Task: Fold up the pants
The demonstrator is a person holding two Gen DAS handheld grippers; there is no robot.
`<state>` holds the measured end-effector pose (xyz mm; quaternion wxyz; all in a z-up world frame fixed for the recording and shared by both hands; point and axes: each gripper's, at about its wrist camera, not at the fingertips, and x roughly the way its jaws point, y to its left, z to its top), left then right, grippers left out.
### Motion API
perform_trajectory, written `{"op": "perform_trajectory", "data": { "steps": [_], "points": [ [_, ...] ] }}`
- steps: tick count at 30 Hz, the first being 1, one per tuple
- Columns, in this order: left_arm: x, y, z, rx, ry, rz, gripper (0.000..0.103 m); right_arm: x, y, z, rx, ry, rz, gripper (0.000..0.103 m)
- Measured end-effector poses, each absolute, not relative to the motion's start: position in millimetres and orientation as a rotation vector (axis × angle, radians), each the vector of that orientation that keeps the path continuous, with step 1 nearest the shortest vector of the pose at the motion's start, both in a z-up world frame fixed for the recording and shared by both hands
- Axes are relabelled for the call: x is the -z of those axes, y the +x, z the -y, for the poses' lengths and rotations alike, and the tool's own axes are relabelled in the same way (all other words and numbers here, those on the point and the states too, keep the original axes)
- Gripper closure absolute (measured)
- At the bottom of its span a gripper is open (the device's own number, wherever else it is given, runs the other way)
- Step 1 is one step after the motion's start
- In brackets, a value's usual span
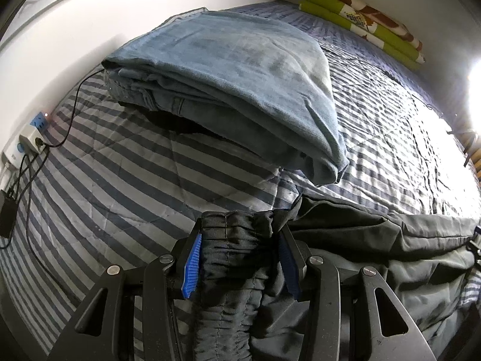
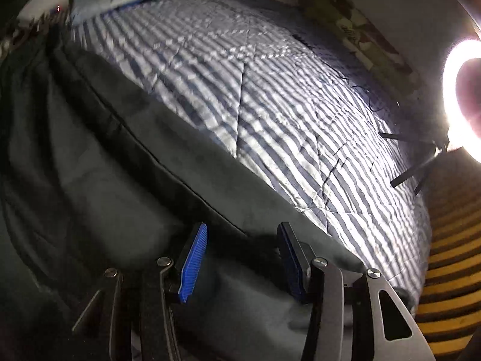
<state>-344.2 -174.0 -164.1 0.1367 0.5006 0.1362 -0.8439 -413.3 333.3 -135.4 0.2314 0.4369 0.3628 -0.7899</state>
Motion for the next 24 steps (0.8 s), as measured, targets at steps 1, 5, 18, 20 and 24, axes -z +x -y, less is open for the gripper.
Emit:
{"op": "perform_trajectory", "data": {
  "steps": [1,5,18,20,24],
  "points": [
    [164.7,-343.9,174.9,2.444,1.447,-0.4,0.055,138.3,-416.6,-333.6,2.177,1.214,-1.006,0.059],
    [159.4,-337.7,172.8,2.468,1.425,-0.401,0.055,138.1,-430.9,-337.4,2.224,1.274,-0.957,0.102],
    [162.0,-364.7,160.0,2.453,1.414,-0.324,0.055,154.7,-555.6,-299.8,2.466,1.394,-0.952,0.089],
    [162.6,-365.7,159.1,2.461,1.425,-0.311,0.054,148.0,-557.9,-302.9,2.47,1.391,-0.907,0.083],
    [155.7,-358.1,169.9,2.474,1.461,-0.375,0.051,104.7,-535.9,-339.0,2.522,1.389,-0.793,0.055]
  ]
}}
